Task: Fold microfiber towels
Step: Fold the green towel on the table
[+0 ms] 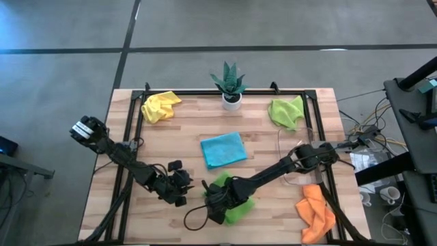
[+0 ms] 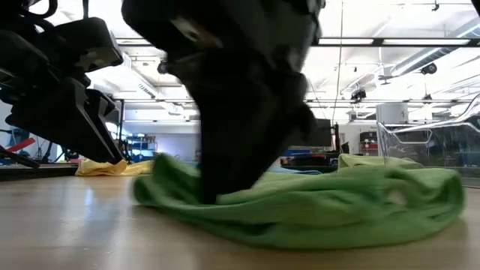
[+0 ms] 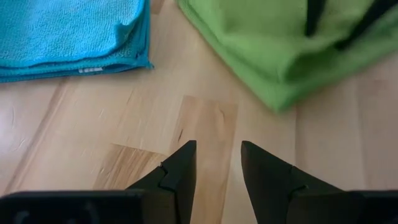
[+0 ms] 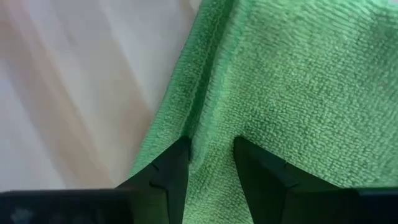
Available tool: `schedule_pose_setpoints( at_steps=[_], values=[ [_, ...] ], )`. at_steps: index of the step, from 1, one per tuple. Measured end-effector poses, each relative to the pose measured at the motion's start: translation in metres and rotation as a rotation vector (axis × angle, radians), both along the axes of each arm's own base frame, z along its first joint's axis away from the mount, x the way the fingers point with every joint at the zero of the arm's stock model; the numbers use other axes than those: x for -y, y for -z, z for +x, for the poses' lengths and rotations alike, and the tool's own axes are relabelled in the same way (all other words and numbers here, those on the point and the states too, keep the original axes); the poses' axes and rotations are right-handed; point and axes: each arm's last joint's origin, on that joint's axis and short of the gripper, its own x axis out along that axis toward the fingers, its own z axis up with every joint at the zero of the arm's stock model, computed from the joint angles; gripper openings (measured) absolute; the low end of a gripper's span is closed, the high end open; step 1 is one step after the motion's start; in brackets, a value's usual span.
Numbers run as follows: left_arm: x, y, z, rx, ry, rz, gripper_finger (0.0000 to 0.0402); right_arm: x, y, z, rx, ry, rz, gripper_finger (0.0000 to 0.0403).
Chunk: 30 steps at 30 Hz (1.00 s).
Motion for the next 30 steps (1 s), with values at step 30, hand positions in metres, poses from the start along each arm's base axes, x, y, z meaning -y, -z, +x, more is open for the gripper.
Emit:
schedule_pose_setpoints(
  at_steps=[30],
  values=[
    [-0.002,0.002,-0.003,-0.031,0.001,0.017,0.0112,-0.004,-0.015,-0.014,-0.080,-0.136,-0.209,0.0199]
  ],
)
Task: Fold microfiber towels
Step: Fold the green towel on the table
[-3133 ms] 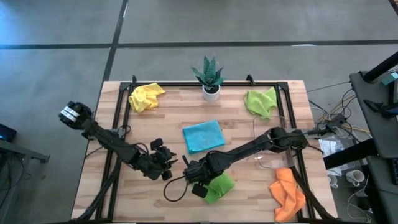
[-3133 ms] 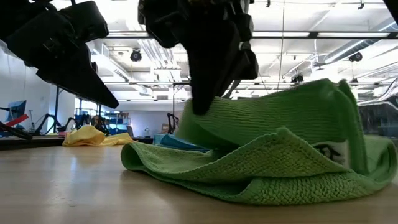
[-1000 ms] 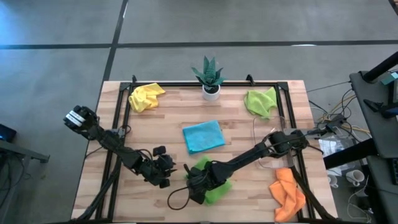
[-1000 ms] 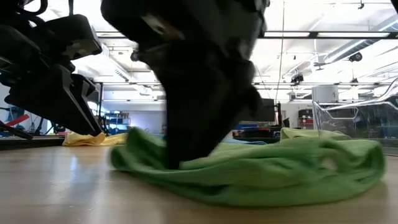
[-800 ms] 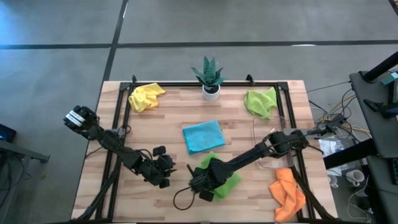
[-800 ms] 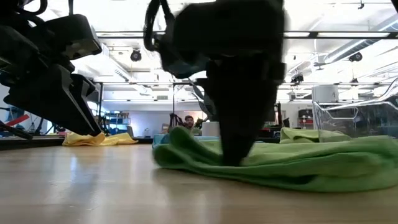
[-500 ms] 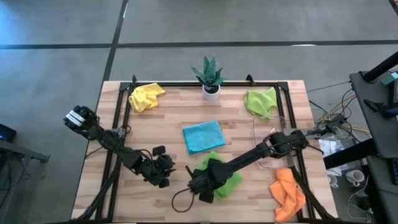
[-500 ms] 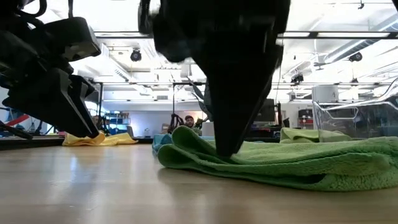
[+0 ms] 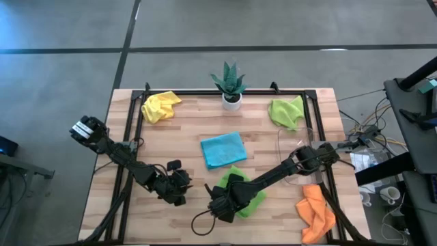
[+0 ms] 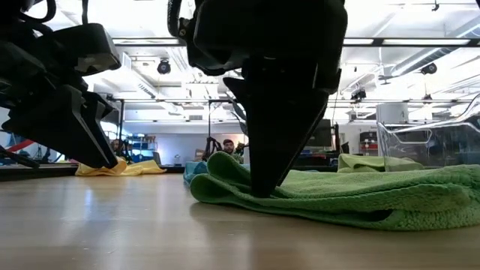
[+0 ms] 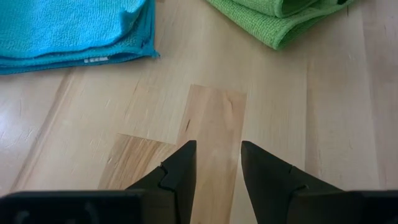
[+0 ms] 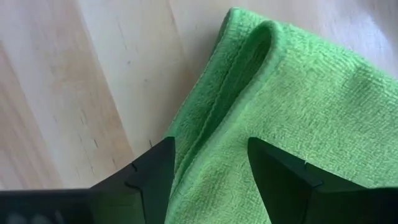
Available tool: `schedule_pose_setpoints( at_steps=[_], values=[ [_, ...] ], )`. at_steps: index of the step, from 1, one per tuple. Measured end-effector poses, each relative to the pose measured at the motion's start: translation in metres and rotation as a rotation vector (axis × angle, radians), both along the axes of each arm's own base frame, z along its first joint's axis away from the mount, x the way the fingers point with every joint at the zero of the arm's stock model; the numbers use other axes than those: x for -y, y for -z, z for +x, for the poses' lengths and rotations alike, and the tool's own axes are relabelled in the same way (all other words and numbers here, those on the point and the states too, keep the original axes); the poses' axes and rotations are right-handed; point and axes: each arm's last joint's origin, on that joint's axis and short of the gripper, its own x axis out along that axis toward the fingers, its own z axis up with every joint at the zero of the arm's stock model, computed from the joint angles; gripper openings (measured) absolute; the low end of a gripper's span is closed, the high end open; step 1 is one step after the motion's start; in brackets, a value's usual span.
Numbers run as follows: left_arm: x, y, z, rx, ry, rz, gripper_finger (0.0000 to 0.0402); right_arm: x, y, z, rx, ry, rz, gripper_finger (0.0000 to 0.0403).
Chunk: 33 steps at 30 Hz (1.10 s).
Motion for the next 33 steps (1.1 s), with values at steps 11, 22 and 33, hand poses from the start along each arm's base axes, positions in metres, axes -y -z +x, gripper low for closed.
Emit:
schedule_pose_setpoints(
  at_steps=[11,22,33],
  values=[
    [0.000,0.000,0.000,0.003,0.000,-0.002,0.0112,0.002,0.002,-0.001,0.018,0.045,-0.043,0.0137],
    [0.000,-0.001,0.001,0.014,-0.008,0.005,0.0112,0.007,-0.003,0.001,-0.012,0.070,-0.017,0.0016],
    [0.000,-0.001,0.001,0.022,-0.016,0.013,0.0112,0.005,-0.034,0.004,-0.030,0.072,0.062,0.0013]
  ],
)
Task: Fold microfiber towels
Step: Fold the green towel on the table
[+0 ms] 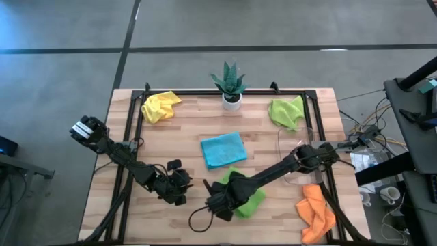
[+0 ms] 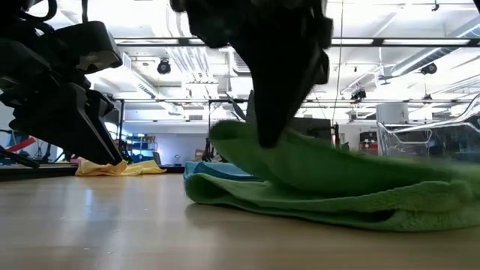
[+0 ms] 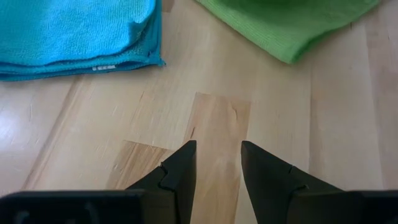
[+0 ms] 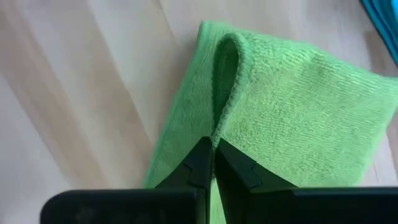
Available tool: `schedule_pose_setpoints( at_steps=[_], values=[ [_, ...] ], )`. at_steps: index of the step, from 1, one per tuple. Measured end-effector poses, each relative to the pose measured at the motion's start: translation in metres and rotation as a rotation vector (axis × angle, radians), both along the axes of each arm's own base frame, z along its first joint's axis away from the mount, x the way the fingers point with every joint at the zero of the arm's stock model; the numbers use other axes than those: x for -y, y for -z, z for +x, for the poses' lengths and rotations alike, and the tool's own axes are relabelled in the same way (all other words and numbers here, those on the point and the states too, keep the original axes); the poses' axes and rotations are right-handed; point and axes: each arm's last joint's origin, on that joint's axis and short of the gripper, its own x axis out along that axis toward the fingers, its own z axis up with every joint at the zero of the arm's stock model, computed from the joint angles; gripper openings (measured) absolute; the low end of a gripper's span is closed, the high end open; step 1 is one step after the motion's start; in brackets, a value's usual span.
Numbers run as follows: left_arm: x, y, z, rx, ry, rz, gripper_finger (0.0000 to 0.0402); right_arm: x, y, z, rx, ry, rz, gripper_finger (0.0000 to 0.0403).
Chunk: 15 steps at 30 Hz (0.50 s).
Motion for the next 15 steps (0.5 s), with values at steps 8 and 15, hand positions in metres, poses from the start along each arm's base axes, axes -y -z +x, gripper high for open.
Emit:
schedule_pose_setpoints(
  at_steps=[8,15],
  values=[
    [0.000,0.000,0.000,0.003,-0.001,0.000,0.0112,0.008,0.006,0.011,0.048,0.041,0.066,0.0013],
    [0.001,-0.002,0.001,0.010,-0.001,-0.005,0.0112,0.007,0.027,0.021,0.051,0.020,0.132,0.0013]
  ],
)
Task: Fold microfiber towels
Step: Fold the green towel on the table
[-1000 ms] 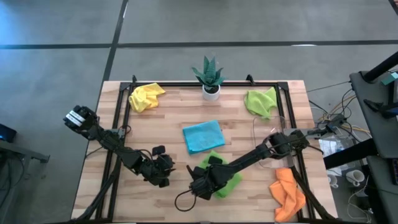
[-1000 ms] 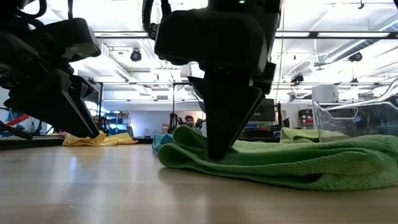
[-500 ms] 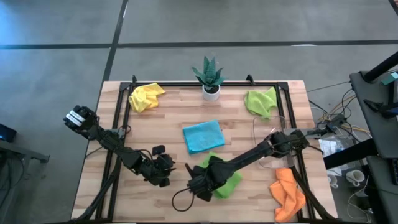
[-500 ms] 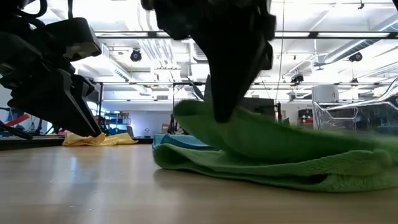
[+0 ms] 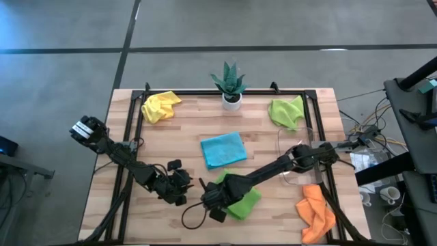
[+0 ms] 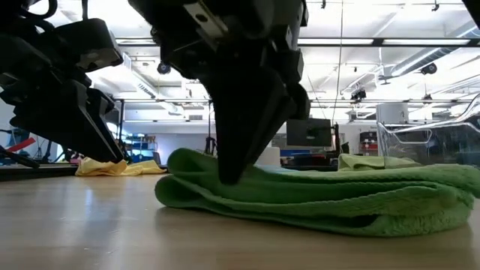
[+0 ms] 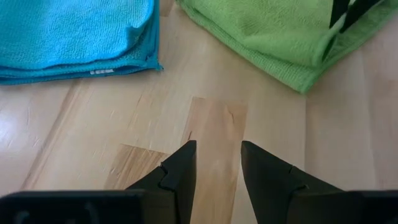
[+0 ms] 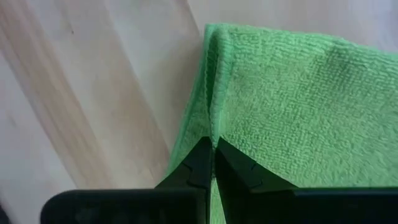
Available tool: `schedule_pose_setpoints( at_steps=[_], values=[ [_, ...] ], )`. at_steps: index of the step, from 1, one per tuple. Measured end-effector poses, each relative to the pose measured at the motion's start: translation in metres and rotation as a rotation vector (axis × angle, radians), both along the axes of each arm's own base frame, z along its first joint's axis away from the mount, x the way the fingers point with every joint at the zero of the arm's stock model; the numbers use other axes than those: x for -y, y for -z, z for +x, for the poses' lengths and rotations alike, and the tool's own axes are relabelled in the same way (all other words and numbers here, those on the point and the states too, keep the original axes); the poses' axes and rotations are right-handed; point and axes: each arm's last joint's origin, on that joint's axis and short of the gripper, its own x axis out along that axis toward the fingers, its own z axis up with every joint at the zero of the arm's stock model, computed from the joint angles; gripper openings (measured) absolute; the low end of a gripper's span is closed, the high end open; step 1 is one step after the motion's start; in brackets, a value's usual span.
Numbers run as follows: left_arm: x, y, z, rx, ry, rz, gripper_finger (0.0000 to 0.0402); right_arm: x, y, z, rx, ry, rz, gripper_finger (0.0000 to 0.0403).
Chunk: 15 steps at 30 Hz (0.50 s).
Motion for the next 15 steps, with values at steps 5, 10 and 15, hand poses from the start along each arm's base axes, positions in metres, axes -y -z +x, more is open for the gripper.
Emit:
schedule_pose_setpoints(
  at_steps=[5,10,15],
  values=[
    [0.000,0.000,0.000,0.000,0.000,0.000,0.0112,0.001,-0.001,0.003,0.021,0.029,0.007,0.0013],
    [0.000,0.000,0.000,0.002,0.000,-0.002,0.0112,0.000,-0.023,0.002,0.036,0.032,0.055,0.0013],
    [0.000,0.000,0.000,0.004,0.000,-0.004,0.0112,-0.002,-0.035,0.003,0.049,0.046,0.098,0.0013]
  ],
)
